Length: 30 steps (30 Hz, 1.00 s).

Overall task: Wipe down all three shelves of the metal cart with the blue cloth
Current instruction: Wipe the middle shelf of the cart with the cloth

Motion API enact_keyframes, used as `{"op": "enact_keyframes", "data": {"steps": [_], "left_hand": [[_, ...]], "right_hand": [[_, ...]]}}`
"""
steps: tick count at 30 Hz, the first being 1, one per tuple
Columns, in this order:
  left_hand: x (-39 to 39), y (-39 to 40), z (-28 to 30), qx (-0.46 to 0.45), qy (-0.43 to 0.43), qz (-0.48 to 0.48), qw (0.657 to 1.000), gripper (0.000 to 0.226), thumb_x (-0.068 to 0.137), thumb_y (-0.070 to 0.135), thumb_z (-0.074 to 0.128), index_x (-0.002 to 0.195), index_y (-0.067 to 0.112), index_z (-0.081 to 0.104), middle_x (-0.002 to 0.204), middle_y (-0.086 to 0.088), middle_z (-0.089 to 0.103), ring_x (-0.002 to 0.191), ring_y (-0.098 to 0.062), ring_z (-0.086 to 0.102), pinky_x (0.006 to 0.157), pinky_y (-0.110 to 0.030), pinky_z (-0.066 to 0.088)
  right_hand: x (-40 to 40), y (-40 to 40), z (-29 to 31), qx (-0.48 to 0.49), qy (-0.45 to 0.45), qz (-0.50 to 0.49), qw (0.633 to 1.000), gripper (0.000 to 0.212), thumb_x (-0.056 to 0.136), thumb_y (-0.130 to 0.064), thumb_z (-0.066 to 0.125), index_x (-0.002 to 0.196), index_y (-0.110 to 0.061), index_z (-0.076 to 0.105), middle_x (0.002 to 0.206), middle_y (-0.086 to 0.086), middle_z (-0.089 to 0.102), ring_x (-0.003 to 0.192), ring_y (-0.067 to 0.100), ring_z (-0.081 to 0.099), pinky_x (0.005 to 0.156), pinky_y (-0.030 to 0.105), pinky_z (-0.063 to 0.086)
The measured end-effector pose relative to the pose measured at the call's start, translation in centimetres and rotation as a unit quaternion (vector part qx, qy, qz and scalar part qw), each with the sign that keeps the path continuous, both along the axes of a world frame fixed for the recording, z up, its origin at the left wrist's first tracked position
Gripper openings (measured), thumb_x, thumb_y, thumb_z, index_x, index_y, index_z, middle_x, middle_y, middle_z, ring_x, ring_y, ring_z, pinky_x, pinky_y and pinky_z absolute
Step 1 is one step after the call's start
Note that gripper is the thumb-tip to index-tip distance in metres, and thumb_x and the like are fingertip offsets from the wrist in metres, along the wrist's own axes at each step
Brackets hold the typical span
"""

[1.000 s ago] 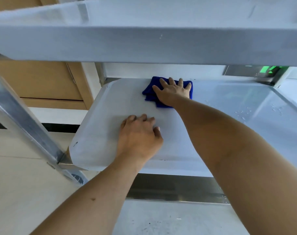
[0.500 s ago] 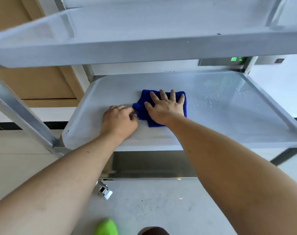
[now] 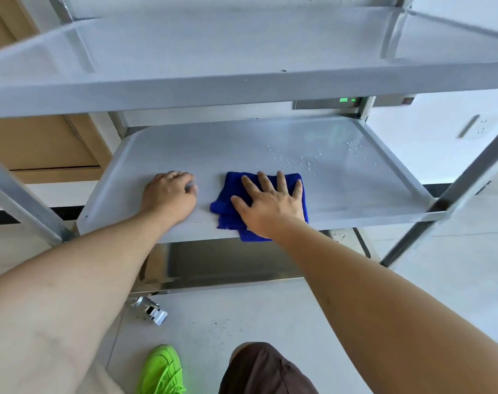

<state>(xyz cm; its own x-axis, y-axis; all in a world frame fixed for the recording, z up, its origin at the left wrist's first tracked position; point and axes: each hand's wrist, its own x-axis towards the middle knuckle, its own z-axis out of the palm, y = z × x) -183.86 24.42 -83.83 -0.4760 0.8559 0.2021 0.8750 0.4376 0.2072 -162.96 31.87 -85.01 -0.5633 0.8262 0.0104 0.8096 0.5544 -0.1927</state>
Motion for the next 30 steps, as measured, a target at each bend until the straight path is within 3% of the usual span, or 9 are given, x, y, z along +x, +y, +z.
{"op": "enact_keyframes", "data": {"steps": [3,9,14,18,23,27,30], "left_hand": [[1.2,0.8,0.7,0.025,-0.012,0.021,0.999,0.031,0.088,0.029,0.054,0.114,0.016,0.068,0.121,-0.008,0.066,0.114,-0.033,0.055,0.094,-0.035,0.044],[7.8,6.8,1.8,0.048,-0.024,-0.089,0.995,0.041,0.092,0.037,0.052,0.128,0.021,0.061,0.133,0.001,0.061,0.124,-0.026,0.05,0.103,-0.036,0.039],[9.9,10.0,0.8,0.057,-0.018,-0.103,0.993,0.028,0.091,0.04,0.045,0.094,0.018,0.063,0.11,0.003,0.07,0.109,-0.025,0.056,0.088,-0.037,0.044],[9.9,10.5,-0.7,0.095,-0.046,-0.096,0.99,0.034,0.095,0.034,0.041,0.113,0.018,0.065,0.111,-0.004,0.07,0.107,-0.03,0.059,0.088,-0.038,0.046],[9.8,10.9,-1.3,0.079,-0.004,-0.118,0.99,0.038,0.088,0.037,0.045,0.12,0.018,0.055,0.099,-0.007,0.069,0.095,-0.032,0.061,0.079,-0.039,0.046],[9.8,11.3,-1.8,0.055,0.026,-0.115,0.992,0.048,0.092,0.044,0.038,0.133,0.021,0.048,0.116,-0.004,0.065,0.11,-0.027,0.055,0.091,-0.042,0.043],[9.7,11.3,-1.9,0.062,0.032,-0.118,0.991,0.043,0.093,0.045,0.038,0.127,0.023,0.054,0.122,-0.003,0.063,0.114,-0.025,0.053,0.094,-0.042,0.041]], "right_hand": [[2.4,0.2,0.0,0.009,-0.006,-0.013,1.0,0.071,0.091,-0.074,0.009,0.155,-0.045,0.013,0.168,-0.006,0.01,0.153,0.033,-0.003,0.116,0.065,-0.007],[3.7,2.6,-0.1,0.01,-0.014,-0.063,0.998,0.073,0.088,-0.075,0.008,0.155,-0.046,0.012,0.168,-0.007,0.009,0.153,0.033,-0.005,0.115,0.064,-0.01],[2.9,5.5,-0.5,0.014,-0.021,-0.094,0.995,0.075,0.085,-0.074,0.002,0.155,-0.047,0.009,0.168,-0.006,0.007,0.153,0.032,-0.006,0.114,0.063,-0.012],[1.5,9.5,-0.3,0.026,-0.036,-0.1,0.994,0.078,0.083,-0.076,0.001,0.155,-0.046,0.011,0.168,-0.007,0.01,0.153,0.032,-0.003,0.115,0.063,-0.007],[-1.5,15.8,-0.1,0.038,-0.021,-0.116,0.992,0.073,0.085,-0.074,0.011,0.151,-0.045,0.022,0.163,-0.006,0.023,0.151,0.034,0.006,0.112,0.064,0.002],[-3.7,19.3,0.0,0.045,-0.02,-0.119,0.992,0.072,0.085,-0.071,0.013,0.149,-0.043,0.028,0.159,-0.002,0.031,0.148,0.036,0.013,0.11,0.064,0.008],[-4.8,21.3,0.3,0.045,-0.018,-0.118,0.992,0.072,0.087,-0.07,0.014,0.151,-0.041,0.028,0.161,0.0,0.03,0.149,0.037,0.013,0.111,0.065,0.007]]}}
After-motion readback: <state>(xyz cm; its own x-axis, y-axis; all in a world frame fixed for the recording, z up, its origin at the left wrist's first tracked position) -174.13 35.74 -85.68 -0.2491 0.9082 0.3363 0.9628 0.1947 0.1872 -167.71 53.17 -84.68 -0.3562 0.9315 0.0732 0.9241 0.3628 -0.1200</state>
